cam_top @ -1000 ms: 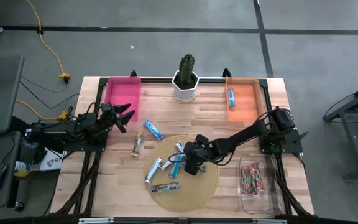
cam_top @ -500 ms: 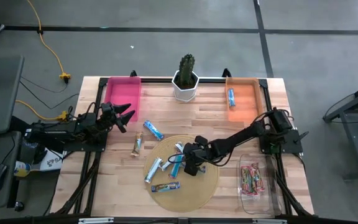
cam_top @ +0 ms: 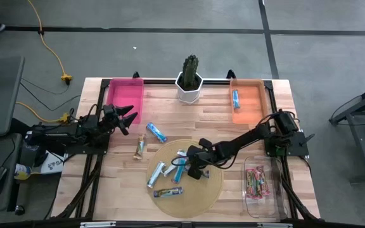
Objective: Pick and place Granola Bars by type
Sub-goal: Put the yellow granola bar into the orange bin
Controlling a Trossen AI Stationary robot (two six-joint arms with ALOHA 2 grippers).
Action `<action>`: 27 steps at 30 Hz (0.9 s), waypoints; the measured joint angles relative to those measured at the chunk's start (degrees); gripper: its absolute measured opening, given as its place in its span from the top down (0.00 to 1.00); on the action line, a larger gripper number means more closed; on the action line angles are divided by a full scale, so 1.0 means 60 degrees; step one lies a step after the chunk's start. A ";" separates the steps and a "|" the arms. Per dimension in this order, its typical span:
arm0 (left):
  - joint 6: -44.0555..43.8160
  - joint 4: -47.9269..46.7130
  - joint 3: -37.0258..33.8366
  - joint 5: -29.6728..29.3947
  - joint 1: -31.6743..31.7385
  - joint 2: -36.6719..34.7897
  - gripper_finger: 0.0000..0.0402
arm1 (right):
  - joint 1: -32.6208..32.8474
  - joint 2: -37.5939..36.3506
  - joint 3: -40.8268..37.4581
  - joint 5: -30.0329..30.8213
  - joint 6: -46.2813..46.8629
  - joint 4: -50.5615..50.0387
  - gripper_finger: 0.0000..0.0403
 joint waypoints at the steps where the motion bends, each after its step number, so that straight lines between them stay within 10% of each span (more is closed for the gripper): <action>1: 0.0000 0.0000 -0.0003 0.0000 -0.0003 0.0000 0.39 | 0.0000 -0.0007 0.0000 -0.0031 0.0019 -0.0010 0.84; 15: 0.0000 0.0000 0.0000 -0.0004 -0.0002 0.0000 0.39 | -0.0676 -0.1254 -0.0004 -0.0135 0.0021 -0.0653 0.87; 27: 0.0000 0.0000 -0.0001 0.0000 -0.0001 0.0000 0.39 | -0.1847 -0.3839 -0.0004 -0.2231 -0.0197 0.0415 0.88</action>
